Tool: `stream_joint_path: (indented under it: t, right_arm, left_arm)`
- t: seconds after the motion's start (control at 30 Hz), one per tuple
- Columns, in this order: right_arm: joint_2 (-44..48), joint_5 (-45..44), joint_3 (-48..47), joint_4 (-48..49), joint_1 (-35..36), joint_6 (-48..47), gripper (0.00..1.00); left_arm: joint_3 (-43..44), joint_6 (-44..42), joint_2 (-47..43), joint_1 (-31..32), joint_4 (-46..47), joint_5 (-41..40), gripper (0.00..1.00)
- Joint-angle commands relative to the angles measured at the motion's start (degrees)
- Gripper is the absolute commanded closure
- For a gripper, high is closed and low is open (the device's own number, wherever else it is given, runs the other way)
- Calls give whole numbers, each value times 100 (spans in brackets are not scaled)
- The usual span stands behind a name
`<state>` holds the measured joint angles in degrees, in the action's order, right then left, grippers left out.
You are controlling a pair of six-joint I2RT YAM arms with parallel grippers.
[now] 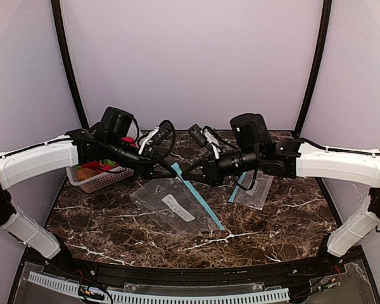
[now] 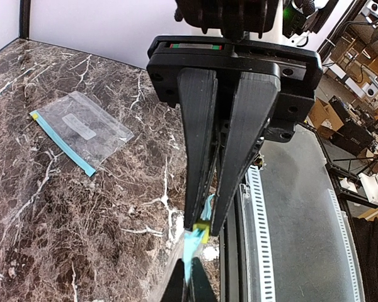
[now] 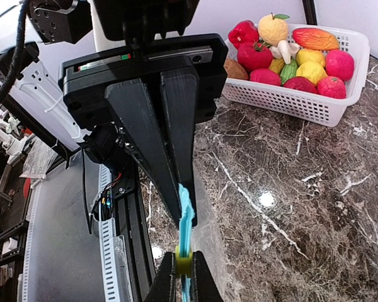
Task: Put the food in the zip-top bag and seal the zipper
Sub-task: Unzip the zipper from the zipper food storage bag.
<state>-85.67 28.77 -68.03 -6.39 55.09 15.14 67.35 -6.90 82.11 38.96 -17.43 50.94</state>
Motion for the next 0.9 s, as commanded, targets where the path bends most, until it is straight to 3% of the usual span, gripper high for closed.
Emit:
stream_joint_path:
  t: [0.0, 0.87]
  right_arm:
    - [-59, -19, 94, -86, 37, -10, 100]
    - [-159, -197, 184, -81, 32, -36, 100]
  left_arm:
    - [111, 4, -284, -130, -10, -180, 99]
    - [28, 277, -568, -761, 246, -510, 99]
